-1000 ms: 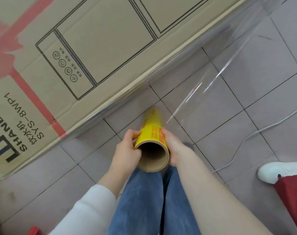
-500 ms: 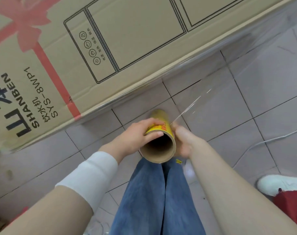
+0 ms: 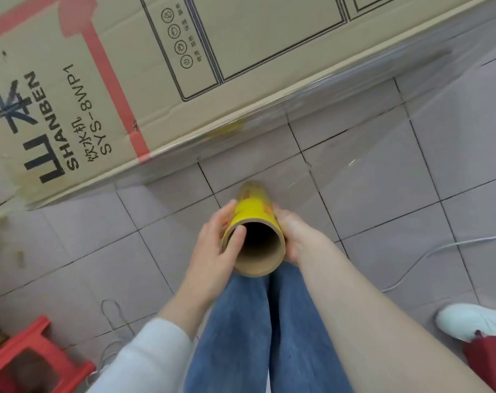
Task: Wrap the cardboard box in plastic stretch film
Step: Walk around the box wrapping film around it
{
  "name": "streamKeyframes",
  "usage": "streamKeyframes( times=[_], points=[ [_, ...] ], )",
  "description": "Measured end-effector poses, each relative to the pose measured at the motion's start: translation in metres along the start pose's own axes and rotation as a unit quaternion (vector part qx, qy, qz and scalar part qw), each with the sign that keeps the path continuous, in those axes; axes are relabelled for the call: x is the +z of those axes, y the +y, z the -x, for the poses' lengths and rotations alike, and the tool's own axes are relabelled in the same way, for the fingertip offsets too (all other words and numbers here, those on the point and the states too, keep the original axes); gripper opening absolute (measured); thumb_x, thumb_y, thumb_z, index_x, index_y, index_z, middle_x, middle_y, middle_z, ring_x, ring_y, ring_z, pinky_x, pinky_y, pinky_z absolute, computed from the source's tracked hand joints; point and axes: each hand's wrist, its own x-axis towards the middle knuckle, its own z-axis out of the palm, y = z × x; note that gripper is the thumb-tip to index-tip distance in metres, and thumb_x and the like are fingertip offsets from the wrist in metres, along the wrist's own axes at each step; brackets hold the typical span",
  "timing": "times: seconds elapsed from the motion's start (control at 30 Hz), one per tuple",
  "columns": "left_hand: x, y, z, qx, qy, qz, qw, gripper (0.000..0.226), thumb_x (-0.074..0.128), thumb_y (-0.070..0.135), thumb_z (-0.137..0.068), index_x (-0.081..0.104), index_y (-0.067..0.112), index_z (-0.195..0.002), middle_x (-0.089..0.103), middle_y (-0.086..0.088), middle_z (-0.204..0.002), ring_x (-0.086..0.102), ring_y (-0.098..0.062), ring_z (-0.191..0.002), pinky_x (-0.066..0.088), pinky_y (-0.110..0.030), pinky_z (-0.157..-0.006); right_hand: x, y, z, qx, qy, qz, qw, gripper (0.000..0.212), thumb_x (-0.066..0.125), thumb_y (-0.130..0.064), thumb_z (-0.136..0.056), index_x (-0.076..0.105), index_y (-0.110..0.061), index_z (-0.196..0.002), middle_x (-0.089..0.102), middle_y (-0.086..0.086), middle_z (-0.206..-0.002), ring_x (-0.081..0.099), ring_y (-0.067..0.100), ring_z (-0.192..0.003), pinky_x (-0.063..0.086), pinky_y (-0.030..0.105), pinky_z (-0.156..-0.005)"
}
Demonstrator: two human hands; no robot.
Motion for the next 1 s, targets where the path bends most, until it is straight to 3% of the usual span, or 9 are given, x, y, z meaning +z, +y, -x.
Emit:
streamKeyframes(
  times=[0.1, 0.17, 0.27, 0.4, 0.5, 0.63, 0.77, 0.93, 1.0],
  points=[
    [-0.025, 0.007, -0.031, 0.013, -0.069, -0.111, 0.991, 0.068, 0.039, 0.074, -0.062, 0.05, 0.032, -0.113, 0.035, 0.014, -0.14, 0.03, 0.01, -0.125, 0.027, -0.022, -0.101, 0.008, -0.002, 0.003, 0.01, -0.002, 0.012, 1.0, 0.032, 0.05, -0.036, -0.091, 0.067, -0.01, -0.101, 0.07, 0.016, -0.101, 0.065, 0.029, -0.086, 0.055, 0.037, -0.077],
    [-0.033, 0.013, -0.048, 0.004, -0.114, -0.112, 0.987, 0.077, 0.049, 0.072, -0.062, 0.046, 0.02, -0.119, 0.036, 0.017, -0.137, 0.031, 0.004, -0.128, 0.028, -0.022, -0.102, 0.014, -0.005, 0.003, -0.004, 0.0, 0.036, 0.999, 0.035, 0.053, -0.036, -0.088, 0.067, -0.009, -0.105, 0.069, 0.016, -0.105, 0.065, 0.031, -0.092, 0.054, 0.042, -0.083],
    [-0.037, 0.012, -0.057, 0.05, -0.167, -0.171, 0.97, 0.05, 0.058, 0.044, -0.085, 0.043, 0.026, -0.129, 0.049, 0.007, -0.135, 0.044, -0.008, -0.121, 0.028, -0.011, -0.089, 0.024, 0.001, 0.002, -0.027, 0.012, -0.023, 0.999, 0.043, 0.052, -0.041, -0.088, 0.066, -0.009, -0.114, 0.07, 0.017, -0.105, 0.066, 0.032, -0.094, 0.054, 0.045, -0.087],
    [-0.046, -0.005, -0.05, 0.106, -0.105, -0.192, 0.97, 0.039, 0.048, 0.04, -0.092, 0.047, 0.037, -0.131, 0.044, 0.007, -0.142, 0.034, -0.009, -0.132, 0.019, -0.01, -0.098, 0.036, 0.025, 0.011, -0.047, -0.017, -0.186, 0.981, 0.054, 0.025, -0.049, -0.101, 0.06, -0.008, -0.101, 0.068, 0.015, -0.087, 0.061, 0.026, -0.082, 0.05, 0.036, -0.074],
    [-0.054, -0.015, -0.034, 0.077, -0.005, -0.088, 0.993, 0.032, 0.042, 0.039, -0.095, 0.049, 0.038, -0.126, 0.054, 0.01, -0.129, 0.046, -0.008, -0.118, 0.03, -0.016, -0.094, 0.053, 0.029, 0.017, -0.072, -0.049, -0.243, 0.966, 0.056, 0.024, -0.048, -0.101, 0.061, -0.006, -0.096, 0.071, 0.015, -0.077, 0.061, 0.027, -0.083, 0.048, 0.038, -0.07],
    [-0.058, -0.019, -0.016, 0.032, 0.066, -0.006, 0.997, 0.032, 0.036, 0.041, -0.095, 0.044, 0.042, -0.126, 0.055, 0.01, -0.125, 0.048, -0.009, -0.115, 0.037, -0.023, -0.093, 0.079, 0.019, 0.024, -0.062, -0.029, -0.207, 0.976, 0.047, 0.034, -0.045, -0.1, 0.062, -0.007, -0.102, 0.065, 0.017, -0.09, 0.06, 0.028, -0.084, 0.049, 0.037, -0.072],
    [-0.09, -0.036, -0.017, -0.01, -0.042, -0.039, 0.998, 0.043, 0.034, 0.057, -0.091, 0.025, 0.058, -0.133, 0.047, 0.014, -0.125, 0.038, -0.006, -0.12, 0.029, -0.026, -0.096, 0.098, 0.014, 0.015, -0.075, 0.04, -0.094, 0.992, 0.044, 0.033, -0.042, -0.101, 0.061, -0.01, -0.106, 0.066, 0.014, -0.087, 0.061, 0.025, -0.079, 0.05, 0.034, -0.073],
    [-0.115, -0.043, -0.044, -0.044, -0.109, -0.113, 0.987, 0.048, 0.048, 0.054, -0.087, 0.046, 0.02, -0.121, 0.038, 0.009, -0.128, 0.041, -0.01, -0.119, 0.029, -0.022, -0.086, 0.108, 0.018, 0.004, -0.075, 0.071, -0.039, 0.994, 0.049, 0.019, -0.047, -0.101, 0.055, -0.021, -0.123, 0.058, 0.008, -0.122, 0.058, 0.021, -0.09, 0.044, 0.03, -0.064],
    [-0.116, -0.045, -0.052, -0.043, -0.118, -0.11, 0.986, 0.043, 0.052, 0.049, -0.086, 0.045, 0.018, -0.115, 0.049, 0.005, -0.124, 0.049, -0.017, -0.111, 0.036, -0.028, -0.085, 0.107, 0.024, -0.001, -0.099, 0.07, -0.083, 0.989, 0.051, 0.016, -0.047, -0.102, 0.056, -0.023, -0.123, 0.053, 0.005, -0.133, 0.055, 0.021, -0.11, 0.046, 0.033, -0.075]
  ],
)
